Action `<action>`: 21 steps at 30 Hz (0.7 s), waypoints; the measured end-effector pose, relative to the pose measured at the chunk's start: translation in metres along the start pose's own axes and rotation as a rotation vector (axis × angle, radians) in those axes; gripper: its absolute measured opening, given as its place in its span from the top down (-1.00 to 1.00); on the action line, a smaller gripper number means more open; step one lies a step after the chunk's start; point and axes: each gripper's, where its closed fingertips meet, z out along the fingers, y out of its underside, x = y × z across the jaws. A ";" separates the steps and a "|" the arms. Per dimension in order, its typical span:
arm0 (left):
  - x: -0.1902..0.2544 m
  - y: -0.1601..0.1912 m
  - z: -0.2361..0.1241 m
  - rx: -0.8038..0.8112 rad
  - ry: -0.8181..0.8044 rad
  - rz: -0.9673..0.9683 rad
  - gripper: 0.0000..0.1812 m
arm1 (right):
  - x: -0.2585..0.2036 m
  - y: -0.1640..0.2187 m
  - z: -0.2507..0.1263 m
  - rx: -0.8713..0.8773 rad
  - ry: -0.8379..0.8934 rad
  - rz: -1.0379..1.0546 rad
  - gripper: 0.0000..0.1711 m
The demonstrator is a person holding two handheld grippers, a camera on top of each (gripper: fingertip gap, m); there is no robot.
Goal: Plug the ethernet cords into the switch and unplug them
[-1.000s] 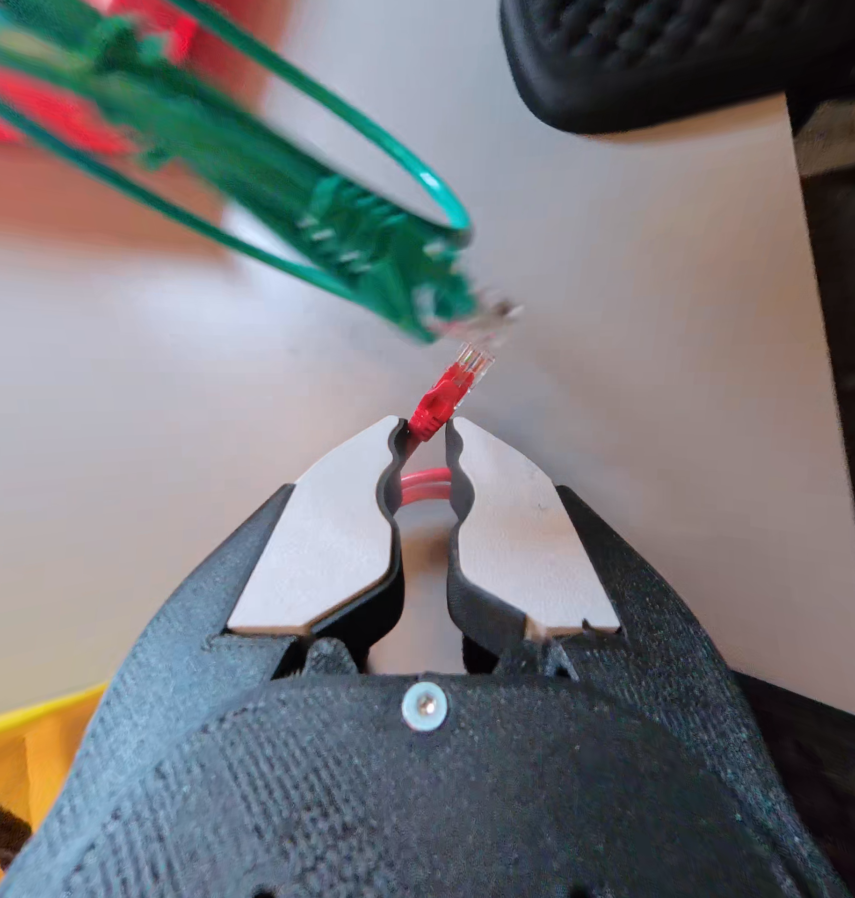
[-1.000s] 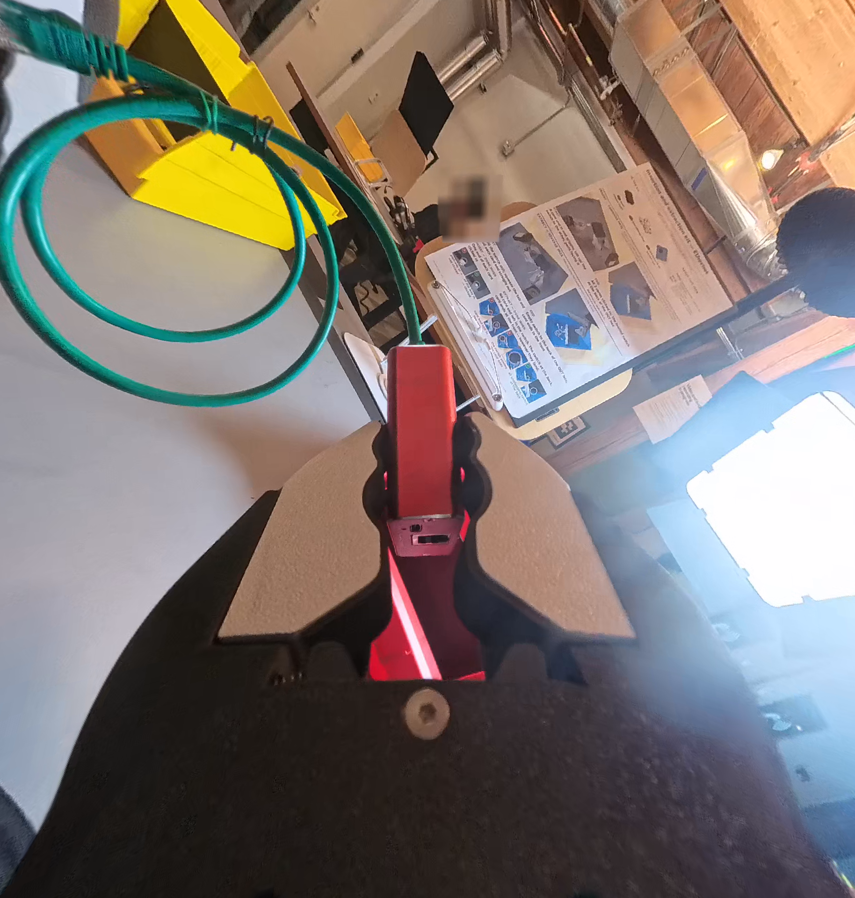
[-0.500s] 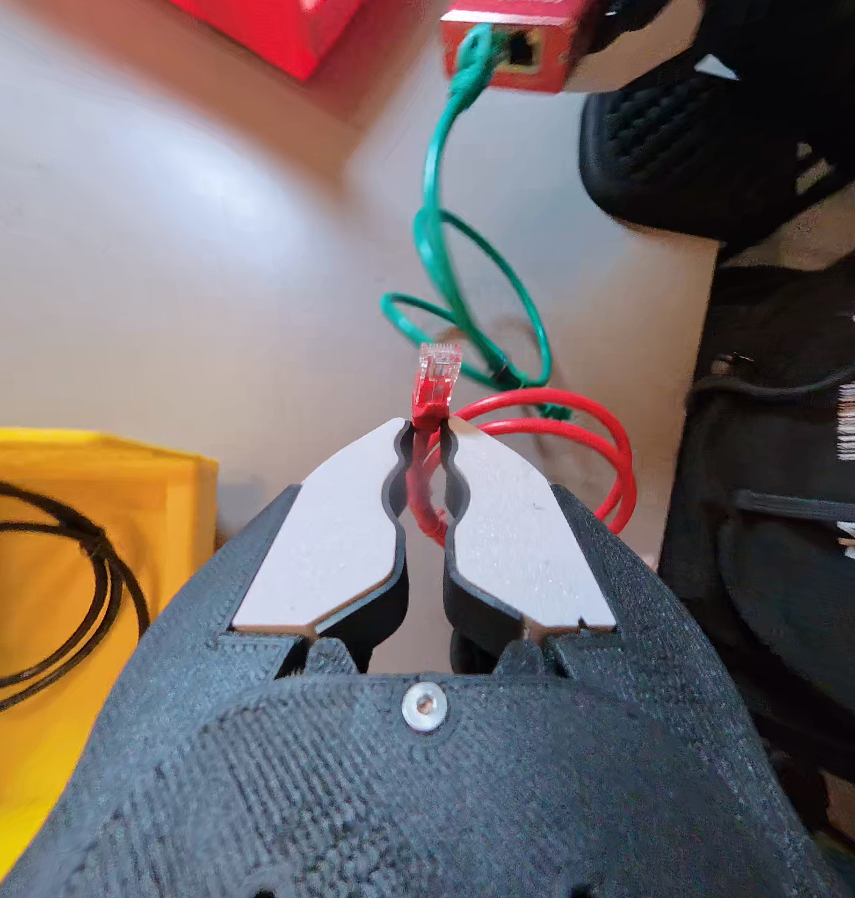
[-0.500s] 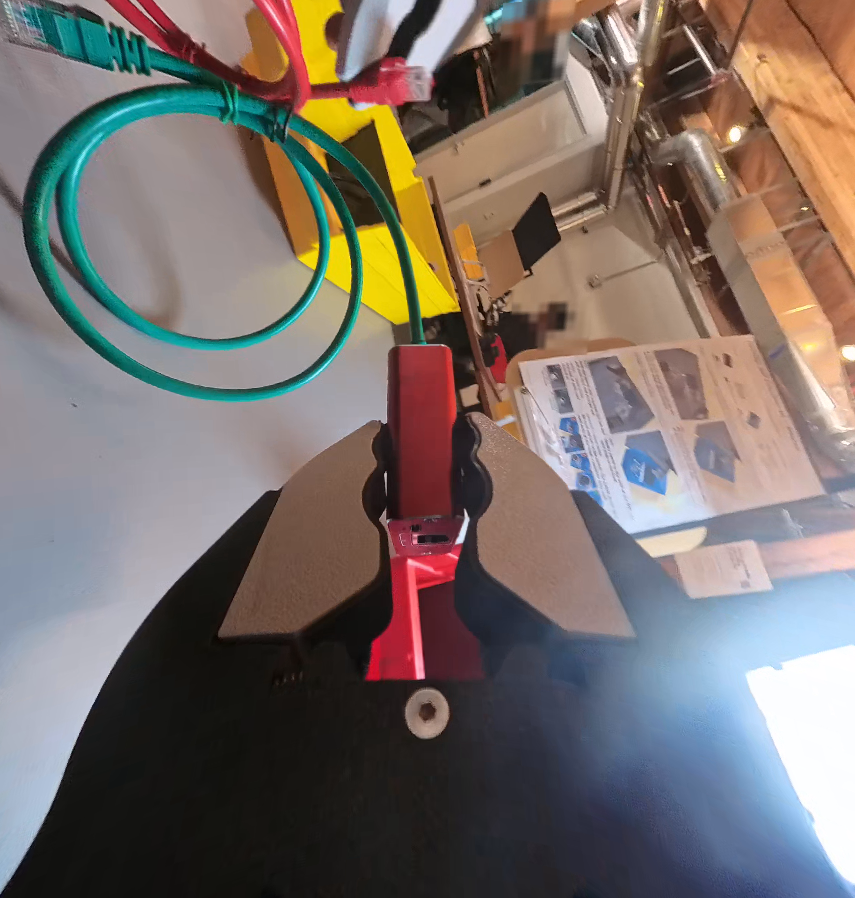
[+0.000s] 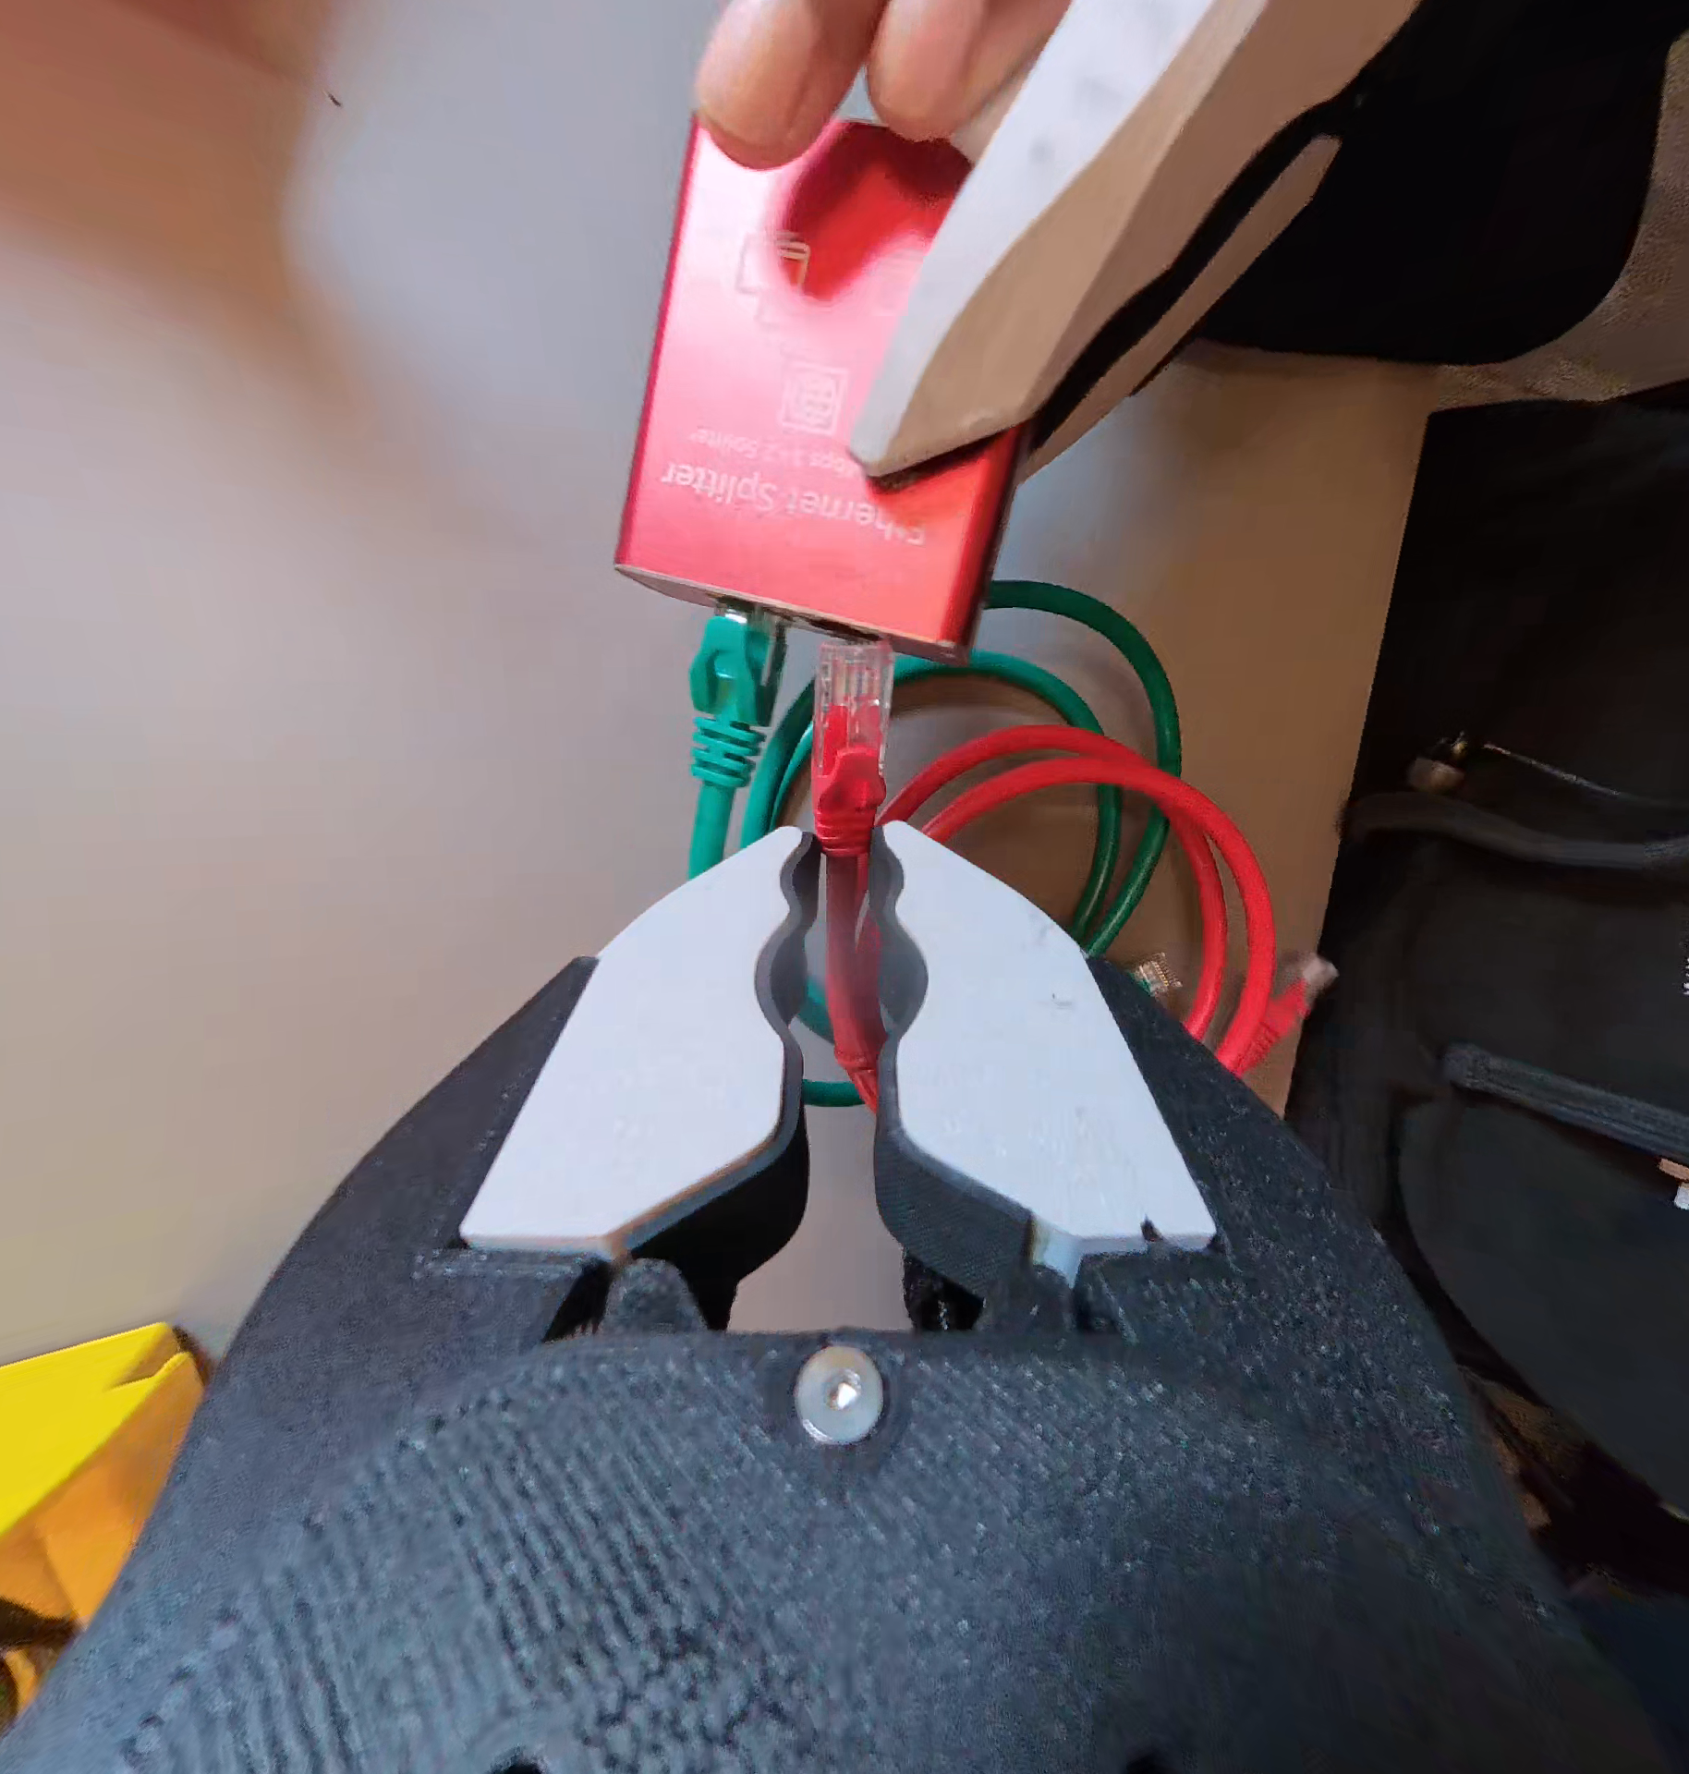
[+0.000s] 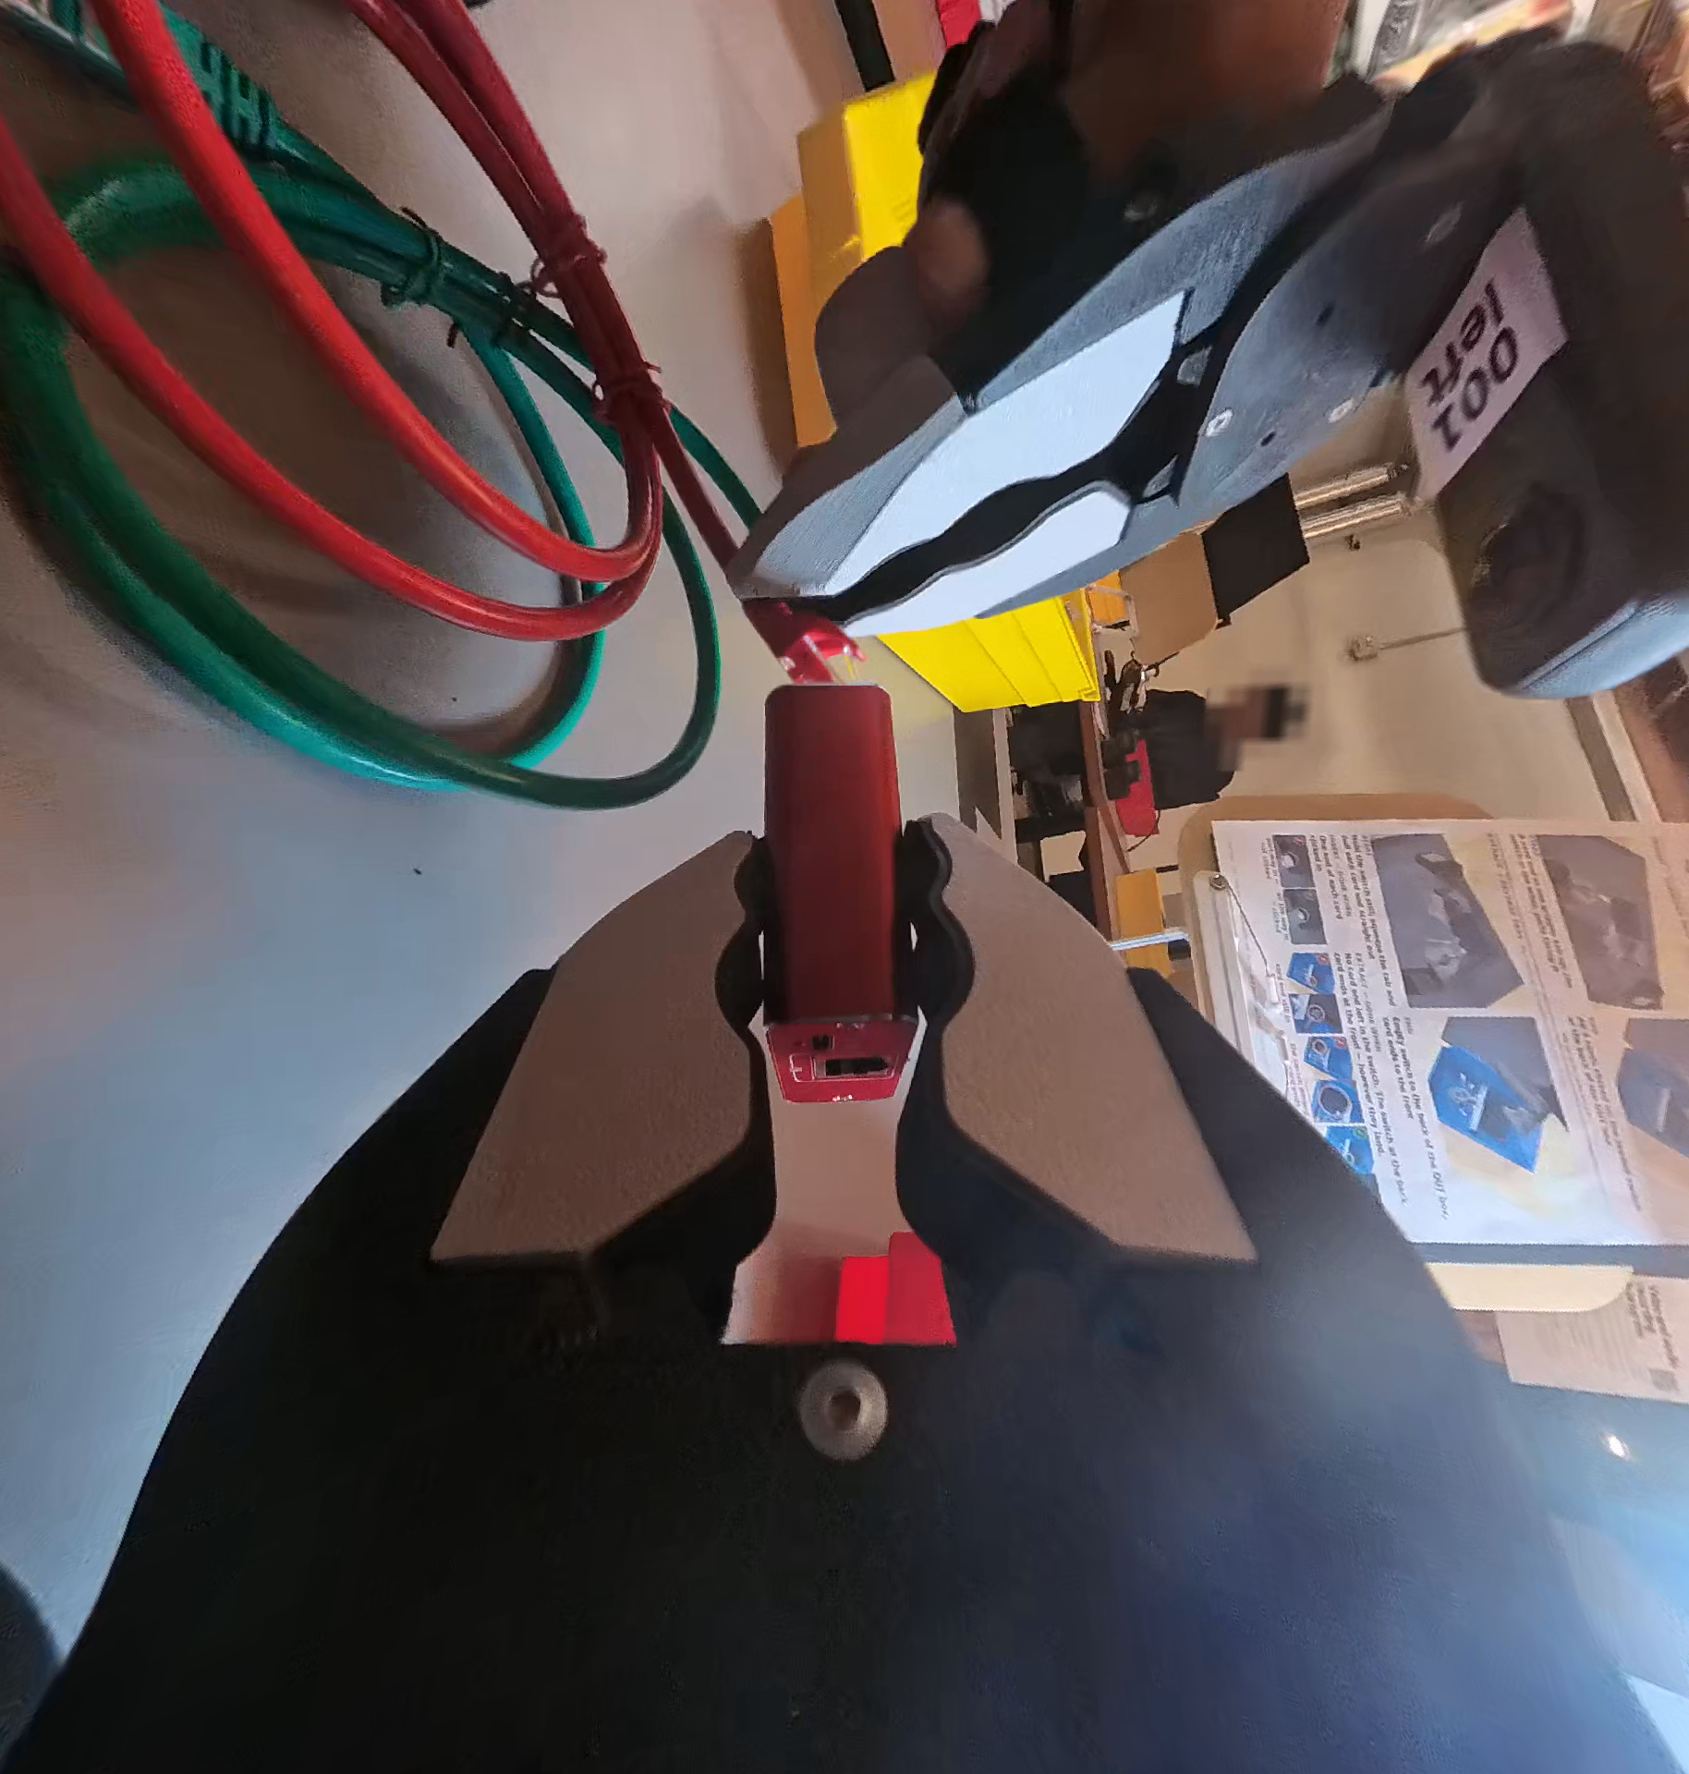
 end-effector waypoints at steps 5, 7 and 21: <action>0.005 0.011 0.005 -0.065 0.024 0.024 0.90 | -0.008 -0.008 -0.002 0.033 -0.034 0.012 0.69; 0.011 0.015 0.009 -0.116 0.025 0.069 0.90 | -0.011 -0.012 0.000 0.042 -0.051 -0.010 0.69; 0.022 0.025 0.014 -0.225 0.139 0.128 0.90 | -0.024 -0.024 -0.003 0.067 -0.117 -0.159 0.69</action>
